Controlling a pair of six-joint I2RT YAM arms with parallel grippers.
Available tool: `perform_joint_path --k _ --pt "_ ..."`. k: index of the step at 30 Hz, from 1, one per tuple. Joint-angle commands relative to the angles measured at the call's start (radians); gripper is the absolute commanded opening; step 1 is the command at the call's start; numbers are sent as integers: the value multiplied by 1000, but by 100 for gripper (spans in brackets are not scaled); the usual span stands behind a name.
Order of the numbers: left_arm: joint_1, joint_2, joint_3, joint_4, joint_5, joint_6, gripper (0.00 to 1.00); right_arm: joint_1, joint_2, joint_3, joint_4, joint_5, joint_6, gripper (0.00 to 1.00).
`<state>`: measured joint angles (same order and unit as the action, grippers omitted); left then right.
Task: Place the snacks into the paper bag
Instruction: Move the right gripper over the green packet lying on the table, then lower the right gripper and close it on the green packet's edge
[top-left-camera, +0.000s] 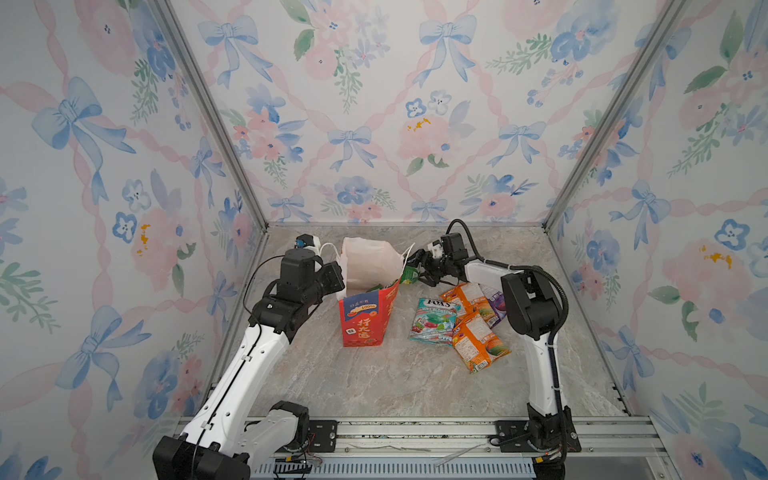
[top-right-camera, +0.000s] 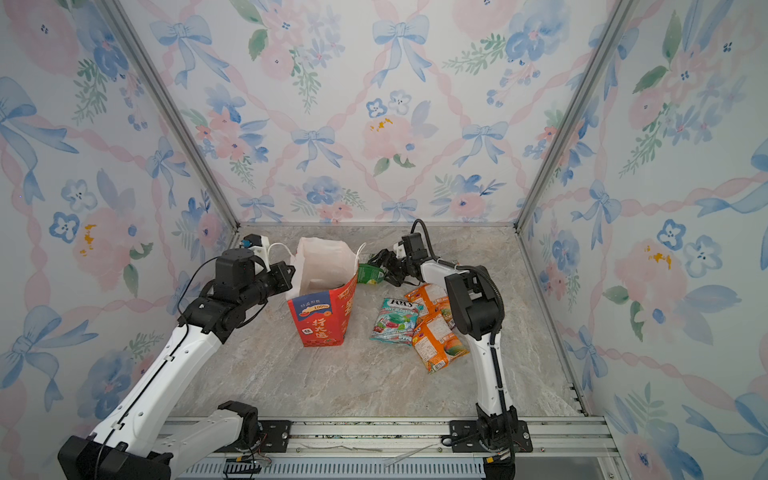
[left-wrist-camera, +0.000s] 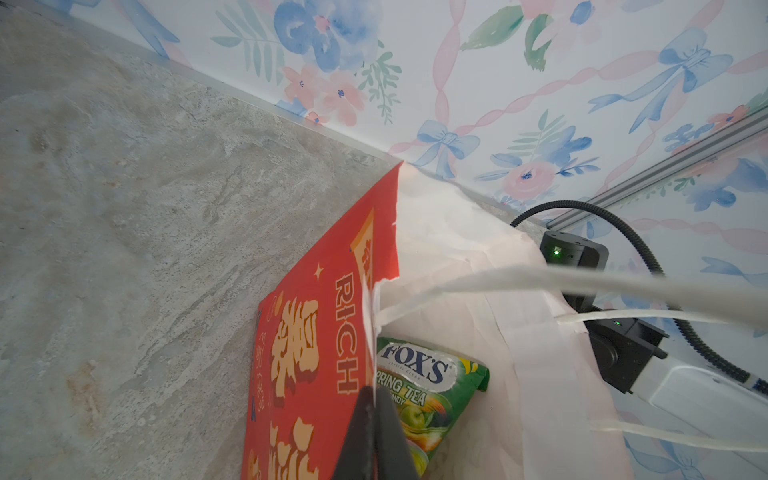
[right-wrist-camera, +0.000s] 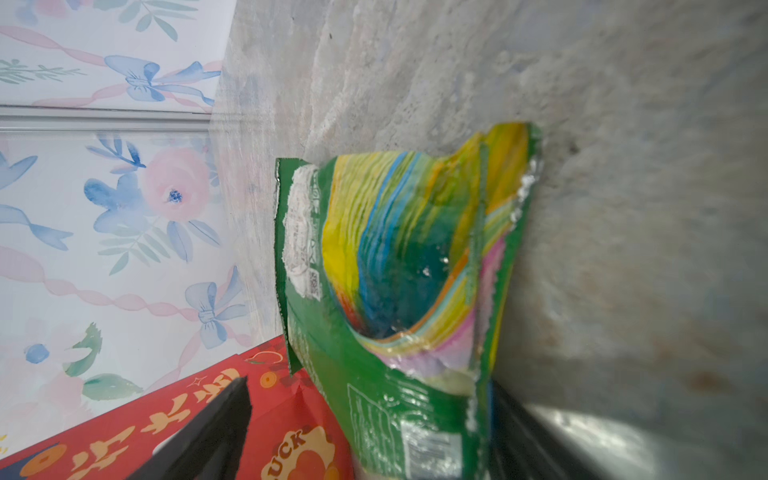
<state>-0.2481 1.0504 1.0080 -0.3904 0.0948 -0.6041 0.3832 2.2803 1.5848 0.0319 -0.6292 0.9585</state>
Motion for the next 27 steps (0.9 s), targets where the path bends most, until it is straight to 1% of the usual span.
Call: perform_joint_path --k 1,7,10,13,19,25,27 --pt "-3 9 9 -21 -1 -6 0 14 49 2 16 -6 26 84" --pt "-3 9 11 -20 -1 -5 0 14 59 -13 63 -16 52 78" --pt "-3 5 10 -21 -1 -5 0 12 58 -13 75 -20 54 71" --pt "-3 3 9 -21 -3 -6 0 10 55 -14 80 -24 56 67" --pt "-3 2 7 -20 -1 -7 0 5 50 -22 95 -38 64 48" --pt "-3 2 9 -20 0 -7 0 1 48 -35 119 -50 77 34" --pt "-3 5 12 -21 0 -6 0 0 47 -37 126 -53 80 26"
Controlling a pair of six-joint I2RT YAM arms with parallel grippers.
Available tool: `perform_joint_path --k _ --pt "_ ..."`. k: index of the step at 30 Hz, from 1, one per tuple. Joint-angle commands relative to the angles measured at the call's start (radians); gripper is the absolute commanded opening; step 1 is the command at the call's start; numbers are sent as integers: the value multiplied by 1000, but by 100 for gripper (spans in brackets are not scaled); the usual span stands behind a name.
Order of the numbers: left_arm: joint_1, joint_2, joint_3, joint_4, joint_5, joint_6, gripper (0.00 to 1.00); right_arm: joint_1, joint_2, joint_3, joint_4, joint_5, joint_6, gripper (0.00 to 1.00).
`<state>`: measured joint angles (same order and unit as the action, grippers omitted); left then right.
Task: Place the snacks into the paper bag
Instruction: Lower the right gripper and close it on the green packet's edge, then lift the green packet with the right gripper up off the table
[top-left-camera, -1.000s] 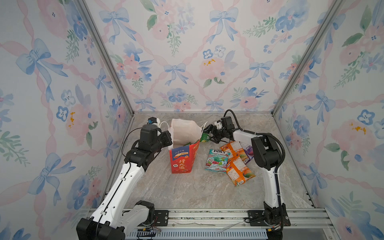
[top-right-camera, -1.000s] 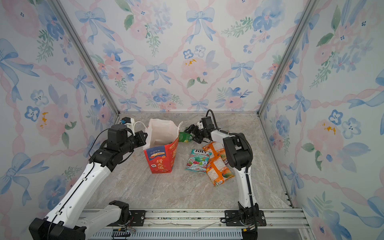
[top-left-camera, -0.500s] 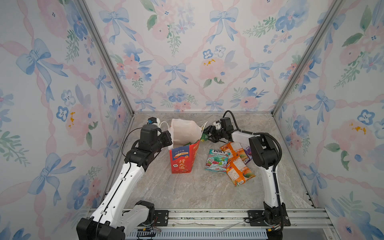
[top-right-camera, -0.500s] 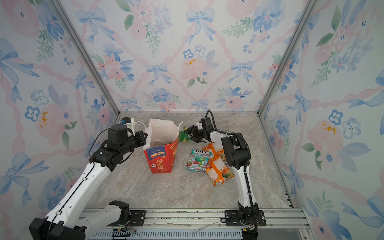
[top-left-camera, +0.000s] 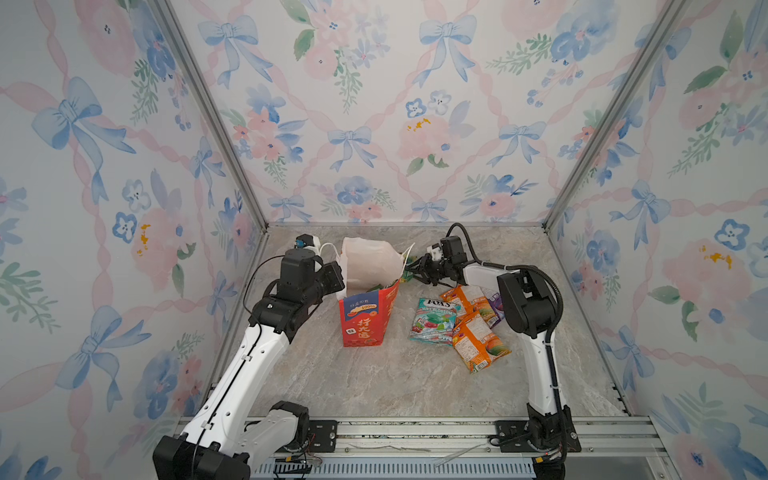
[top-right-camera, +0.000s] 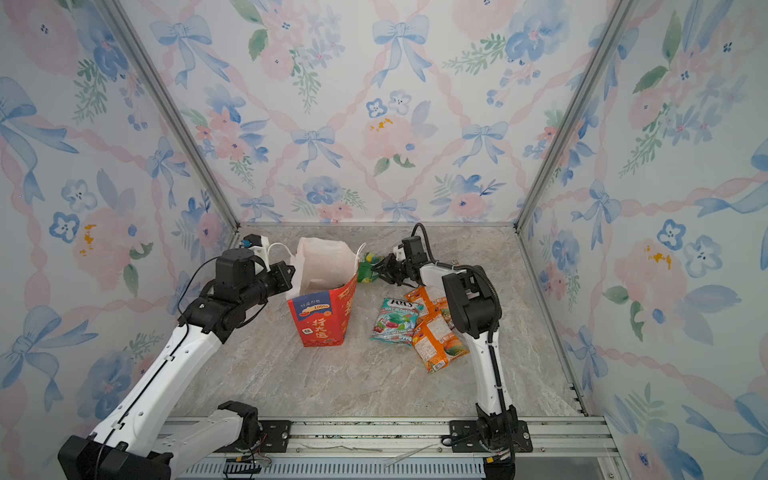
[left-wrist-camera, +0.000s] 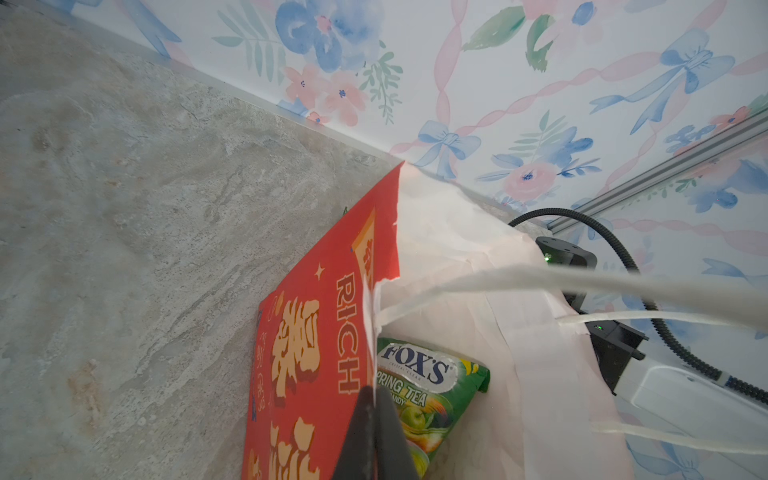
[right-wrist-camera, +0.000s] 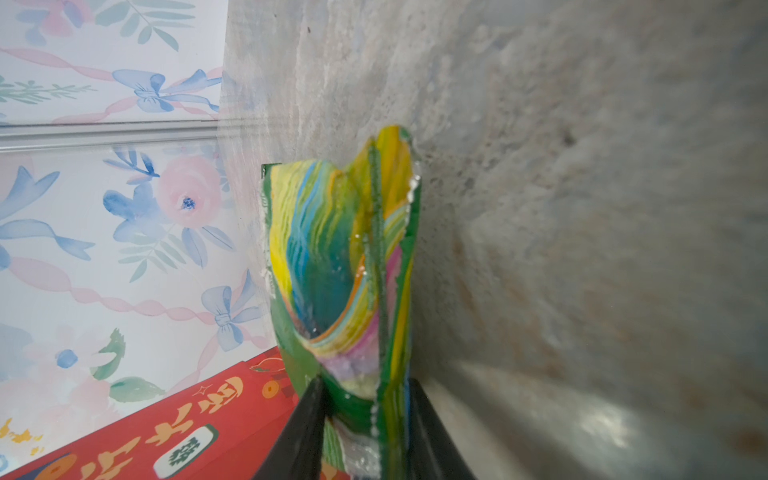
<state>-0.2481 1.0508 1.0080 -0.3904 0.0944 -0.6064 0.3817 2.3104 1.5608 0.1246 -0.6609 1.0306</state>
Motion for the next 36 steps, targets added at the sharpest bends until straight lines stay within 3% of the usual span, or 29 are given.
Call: perform_joint_path --k 1,9,22,36 --pt "-3 4 11 -20 2 -4 0 0 15 -14 37 -23 10 22" --pt "-3 2 9 -21 2 -6 0 -9 -4 -20 46 -30 11 0" --pt "-3 -1 7 -20 5 -11 0 -16 -97 25 -46 -58 -28 0" --pt "-3 -8 0 -21 1 -12 0 -21 -249 206 -500 71 -294 0"
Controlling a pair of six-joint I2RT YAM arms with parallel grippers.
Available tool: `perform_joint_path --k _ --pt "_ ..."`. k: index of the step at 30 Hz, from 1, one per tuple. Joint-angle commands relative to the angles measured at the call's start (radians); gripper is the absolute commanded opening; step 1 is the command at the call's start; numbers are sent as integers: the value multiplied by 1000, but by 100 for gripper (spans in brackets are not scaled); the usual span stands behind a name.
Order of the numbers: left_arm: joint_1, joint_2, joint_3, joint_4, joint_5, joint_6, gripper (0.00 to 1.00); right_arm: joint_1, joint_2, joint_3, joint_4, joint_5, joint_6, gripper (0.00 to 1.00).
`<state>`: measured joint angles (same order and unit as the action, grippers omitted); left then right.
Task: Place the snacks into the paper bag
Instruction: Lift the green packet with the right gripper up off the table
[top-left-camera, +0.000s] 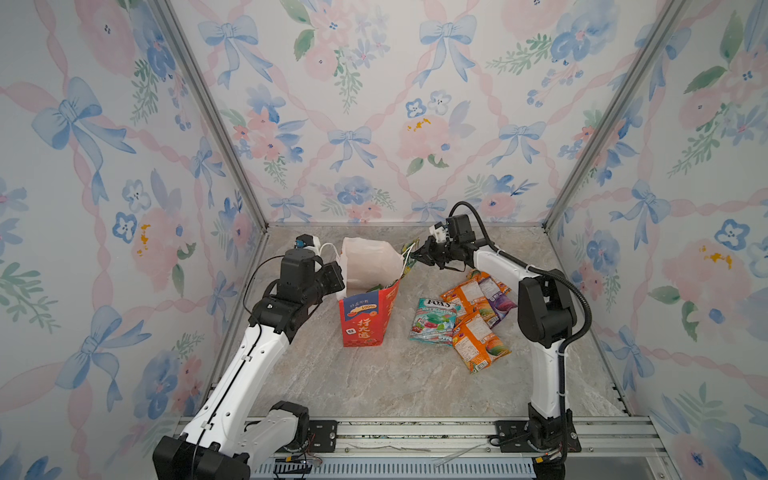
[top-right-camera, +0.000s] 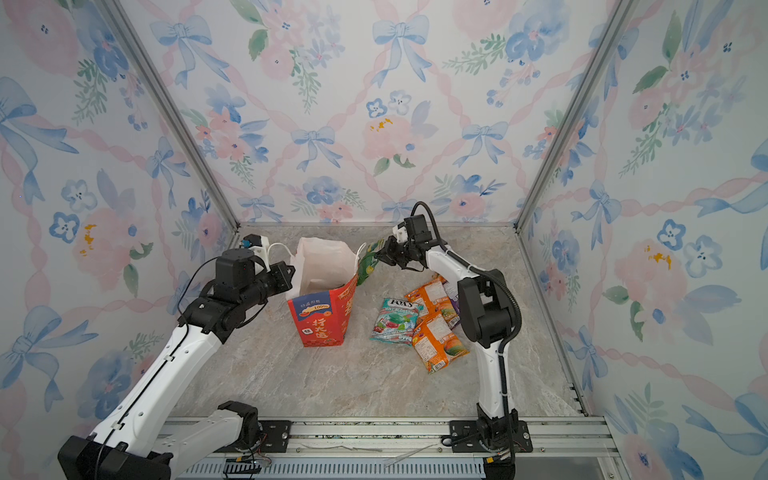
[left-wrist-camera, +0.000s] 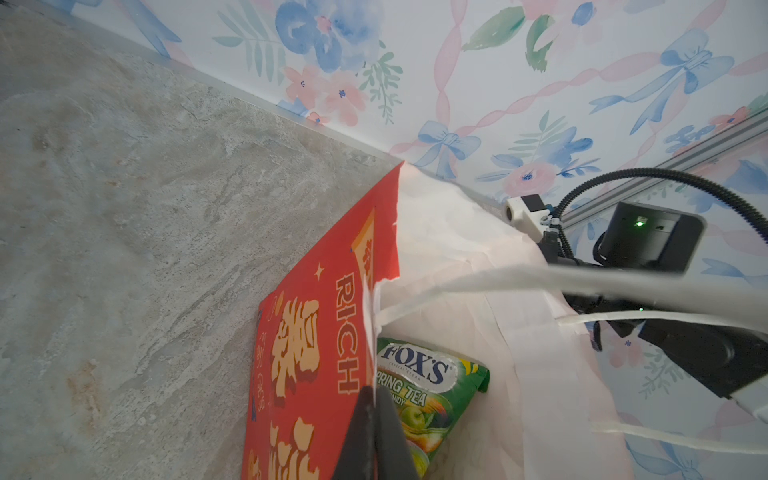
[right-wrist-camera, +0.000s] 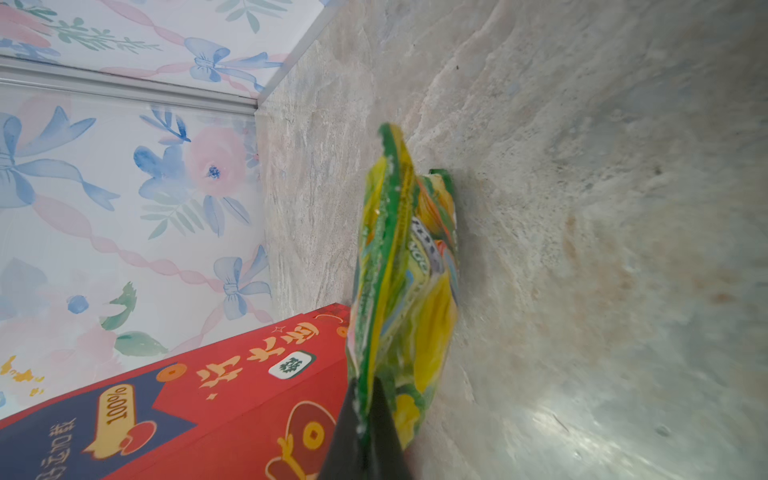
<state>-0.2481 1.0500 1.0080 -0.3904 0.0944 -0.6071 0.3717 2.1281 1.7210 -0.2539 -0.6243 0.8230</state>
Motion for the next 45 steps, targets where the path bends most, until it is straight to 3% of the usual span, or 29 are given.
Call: perform_joint_path --k 1,15,29,35,45 --pt "-3 -6 1 -21 2 -11 0 -12 -76 51 -139 42 -97 0" --pt "-3 3 7 -21 3 -10 0 -20 -170 170 -336 102 -225 0" --pt "-3 -4 3 -20 5 -10 0 -18 -254 237 -430 132 -273 0" --pt "-3 -6 3 -19 5 -10 0 8 -273 386 -559 177 -352 0" --pt "-4 -5 3 -20 9 -11 0 73 -223 785 -790 262 -481 0"
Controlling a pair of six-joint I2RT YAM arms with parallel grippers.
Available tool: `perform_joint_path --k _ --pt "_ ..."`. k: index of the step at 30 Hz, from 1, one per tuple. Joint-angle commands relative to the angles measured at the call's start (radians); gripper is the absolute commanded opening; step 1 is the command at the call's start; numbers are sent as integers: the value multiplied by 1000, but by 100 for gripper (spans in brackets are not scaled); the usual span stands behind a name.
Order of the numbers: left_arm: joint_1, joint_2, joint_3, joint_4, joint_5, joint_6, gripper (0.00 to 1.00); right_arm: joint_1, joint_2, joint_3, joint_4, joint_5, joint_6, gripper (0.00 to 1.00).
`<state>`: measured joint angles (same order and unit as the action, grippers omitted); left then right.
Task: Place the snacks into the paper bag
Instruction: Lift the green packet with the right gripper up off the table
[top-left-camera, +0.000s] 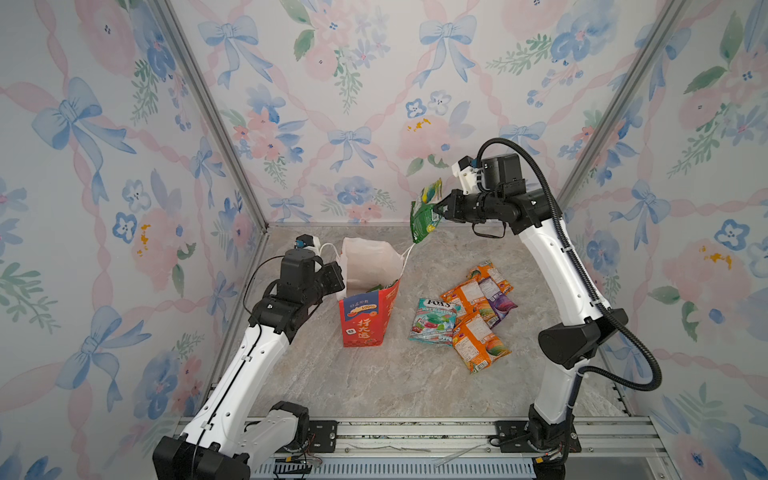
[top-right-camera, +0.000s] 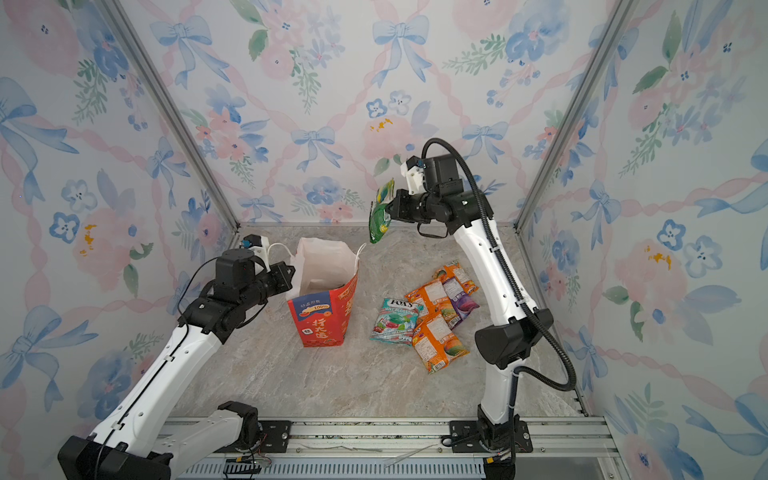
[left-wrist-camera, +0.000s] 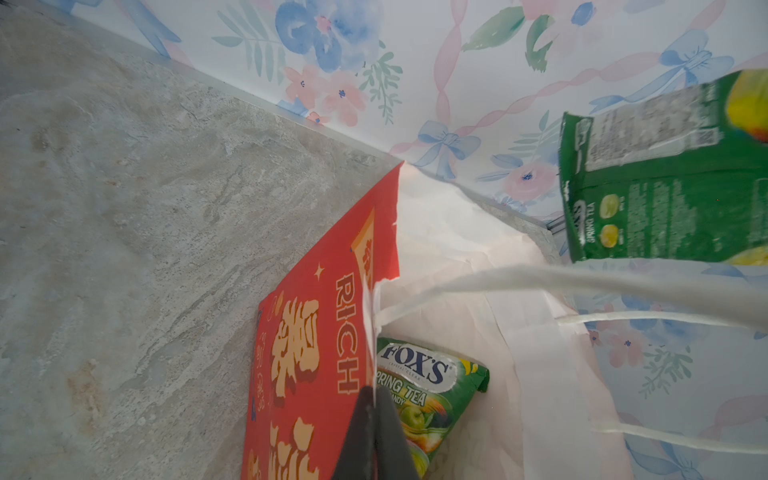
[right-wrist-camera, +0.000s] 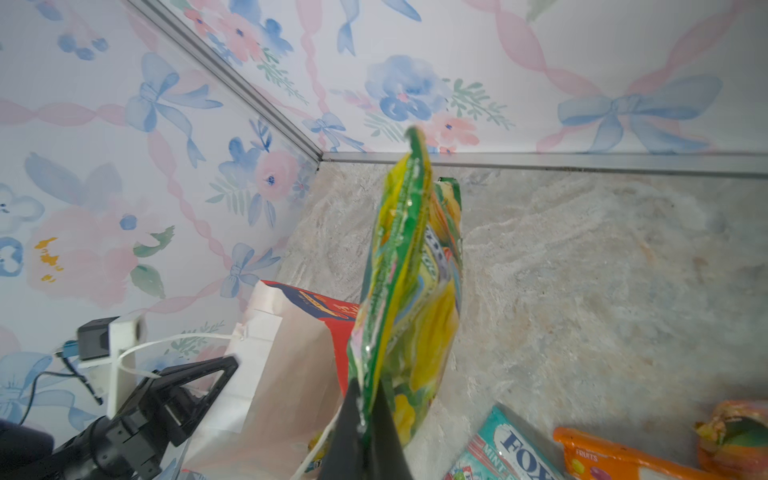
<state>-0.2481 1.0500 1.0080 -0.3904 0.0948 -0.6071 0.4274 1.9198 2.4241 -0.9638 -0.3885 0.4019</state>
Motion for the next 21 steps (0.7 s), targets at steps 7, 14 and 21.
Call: perform_joint_path --k 7,14,21 --pt "-5 -4 4 -20 13 -10 0 42 -107 45 10 13 -104 0" --pt "-4 -8 3 -20 14 -10 0 78 -209 -17 84 -22 -133 0" --pt "-5 -7 2 -20 16 -10 0 110 -258 -57 128 -69 -126 0"
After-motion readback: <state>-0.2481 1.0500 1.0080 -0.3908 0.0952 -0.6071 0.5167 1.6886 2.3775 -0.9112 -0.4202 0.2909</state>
